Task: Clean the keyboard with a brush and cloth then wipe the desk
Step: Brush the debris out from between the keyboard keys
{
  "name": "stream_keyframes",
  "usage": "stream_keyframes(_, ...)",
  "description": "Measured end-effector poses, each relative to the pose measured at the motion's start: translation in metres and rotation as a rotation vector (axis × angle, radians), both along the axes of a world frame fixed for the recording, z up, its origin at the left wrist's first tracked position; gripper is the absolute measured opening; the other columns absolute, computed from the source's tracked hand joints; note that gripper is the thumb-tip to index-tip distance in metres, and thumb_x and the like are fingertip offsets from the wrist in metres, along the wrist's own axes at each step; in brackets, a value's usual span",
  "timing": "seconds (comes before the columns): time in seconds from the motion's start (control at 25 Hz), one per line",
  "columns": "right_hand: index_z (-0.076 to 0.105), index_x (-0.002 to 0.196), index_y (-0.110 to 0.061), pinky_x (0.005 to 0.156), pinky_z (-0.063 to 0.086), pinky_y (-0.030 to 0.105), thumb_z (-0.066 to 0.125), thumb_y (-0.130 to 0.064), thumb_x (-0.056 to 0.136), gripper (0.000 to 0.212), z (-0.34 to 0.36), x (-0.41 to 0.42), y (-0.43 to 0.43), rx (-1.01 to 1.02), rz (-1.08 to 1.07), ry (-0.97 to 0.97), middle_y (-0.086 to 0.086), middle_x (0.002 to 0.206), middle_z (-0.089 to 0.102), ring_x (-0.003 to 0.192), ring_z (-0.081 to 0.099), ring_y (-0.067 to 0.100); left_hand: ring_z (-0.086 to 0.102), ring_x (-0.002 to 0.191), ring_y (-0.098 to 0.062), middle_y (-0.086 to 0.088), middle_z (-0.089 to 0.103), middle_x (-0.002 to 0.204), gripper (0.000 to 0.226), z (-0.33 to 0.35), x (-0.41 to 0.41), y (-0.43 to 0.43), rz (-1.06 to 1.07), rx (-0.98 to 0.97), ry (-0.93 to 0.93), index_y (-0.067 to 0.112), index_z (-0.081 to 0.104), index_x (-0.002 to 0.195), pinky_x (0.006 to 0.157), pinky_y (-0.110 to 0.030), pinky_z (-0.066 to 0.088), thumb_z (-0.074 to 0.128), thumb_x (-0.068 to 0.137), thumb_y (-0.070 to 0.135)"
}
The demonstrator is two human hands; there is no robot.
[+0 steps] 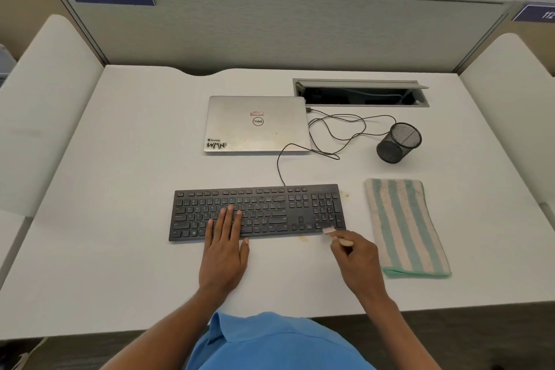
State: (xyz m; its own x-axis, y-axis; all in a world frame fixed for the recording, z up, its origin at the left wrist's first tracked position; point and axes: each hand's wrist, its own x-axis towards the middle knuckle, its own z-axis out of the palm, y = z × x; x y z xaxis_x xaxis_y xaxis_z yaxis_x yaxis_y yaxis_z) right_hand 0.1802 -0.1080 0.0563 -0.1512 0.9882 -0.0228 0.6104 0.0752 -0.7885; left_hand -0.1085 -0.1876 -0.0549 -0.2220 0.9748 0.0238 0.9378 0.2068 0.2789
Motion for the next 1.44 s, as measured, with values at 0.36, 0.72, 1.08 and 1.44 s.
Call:
stream_keyframes(0.36,0.071,0.097,-0.015,0.069,0.053,0.029,0.065,-0.008,0.092,0.010,-0.010,-0.036,-0.010,0.051,0.138,-0.078,-0.003,0.086,0.067,0.077,0.061,0.009,-0.001,0.164,-0.022,-0.005,0.005,0.178,0.070,0.002,0.000,0.000,-0.003,-0.007,-0.014,0.015,0.012,0.169,0.131,-0.053,0.011,0.036,0.107,0.035)
stream_keyframes(0.72,0.070,0.093,-0.028,0.059,0.048,0.014,0.063,-0.010,0.095,0.020,0.004,-0.032,-0.007,0.000,-0.085,0.035,-0.012,0.079,0.069,0.074,0.064,0.008,-0.002,0.164,-0.022,-0.006,0.004,0.178,0.069,0.001,-0.001,-0.001,-0.008,0.001,-0.035,0.015,0.011,0.170,0.131,-0.053,0.010,0.036,0.108,0.036)
stream_keyframes(1.08,0.074,0.095,-0.025,0.058,0.048,0.016,0.064,-0.008,0.093,0.020,0.004,-0.050,-0.022,-0.044,-0.082,0.060,-0.013,0.080,0.071,0.069,0.063,0.009,-0.004,0.164,-0.022,-0.006,0.003,0.178,0.070,0.001,-0.002,-0.001,-0.010,-0.006,-0.044,0.014,0.012,0.169,0.132,-0.053,0.008,0.037,0.107,0.033)
stream_keyframes(1.44,0.078,0.099,-0.023,0.065,0.054,0.029,0.063,-0.009,0.092,0.022,-0.004,-0.068,-0.026,-0.162,0.038,0.095,-0.014,0.084,0.074,0.072,0.066,0.014,-0.002,0.164,-0.023,-0.007,0.003,0.178,0.070,0.000,-0.002,0.000,-0.016,0.013,-0.060,0.013,0.014,0.169,0.132,-0.053,0.007,0.039,0.106,0.031)
